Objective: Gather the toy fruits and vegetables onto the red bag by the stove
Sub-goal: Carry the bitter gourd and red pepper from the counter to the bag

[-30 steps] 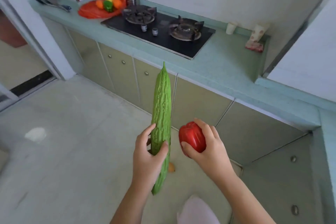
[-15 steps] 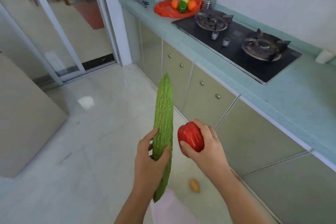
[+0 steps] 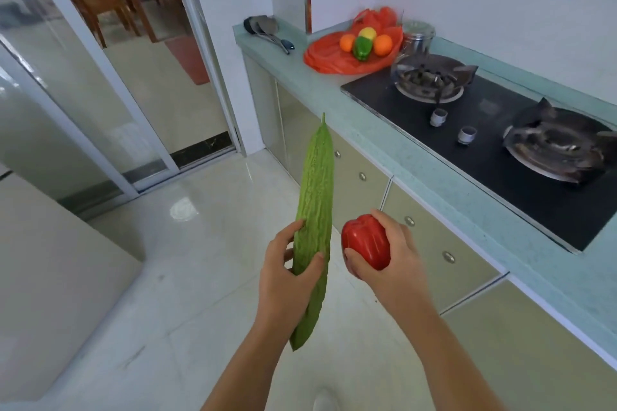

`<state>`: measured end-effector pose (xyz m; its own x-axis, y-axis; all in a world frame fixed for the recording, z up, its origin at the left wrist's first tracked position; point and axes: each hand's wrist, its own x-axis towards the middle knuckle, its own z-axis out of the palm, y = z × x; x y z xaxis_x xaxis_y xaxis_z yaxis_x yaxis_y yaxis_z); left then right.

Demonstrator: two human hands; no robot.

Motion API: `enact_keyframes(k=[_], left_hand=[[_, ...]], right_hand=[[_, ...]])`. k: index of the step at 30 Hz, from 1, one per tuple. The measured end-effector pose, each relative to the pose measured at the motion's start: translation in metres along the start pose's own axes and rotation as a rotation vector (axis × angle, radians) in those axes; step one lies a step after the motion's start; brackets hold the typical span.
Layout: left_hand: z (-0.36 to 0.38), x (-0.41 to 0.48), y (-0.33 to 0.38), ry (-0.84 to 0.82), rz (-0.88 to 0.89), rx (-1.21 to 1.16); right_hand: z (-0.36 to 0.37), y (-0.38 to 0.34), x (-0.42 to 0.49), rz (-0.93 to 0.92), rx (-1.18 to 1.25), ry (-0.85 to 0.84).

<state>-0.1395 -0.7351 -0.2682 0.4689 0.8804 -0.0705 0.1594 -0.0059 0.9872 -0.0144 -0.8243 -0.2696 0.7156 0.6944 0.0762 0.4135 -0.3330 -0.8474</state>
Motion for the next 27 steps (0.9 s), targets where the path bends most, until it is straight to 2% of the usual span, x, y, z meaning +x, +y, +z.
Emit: enact_keyframes(k=[15, 21, 27], left_hand=[[-0.015, 0.139, 0.0, 0.054, -0.016, -0.093], [-0.035, 0.242, -0.003, 0.026, -0.01, -0.079], [-0.072, 0.358, 0.004, -0.009, -0.027, -0.072]], right_hand=[[0.048, -0.008, 0.129, -0.027, -0.053, -0.03], [0.093, -0.019, 0.214, -0.031, -0.112, -0.051], [0.148, -0.062, 0.32, -0.064, -0.136, -0.059]])
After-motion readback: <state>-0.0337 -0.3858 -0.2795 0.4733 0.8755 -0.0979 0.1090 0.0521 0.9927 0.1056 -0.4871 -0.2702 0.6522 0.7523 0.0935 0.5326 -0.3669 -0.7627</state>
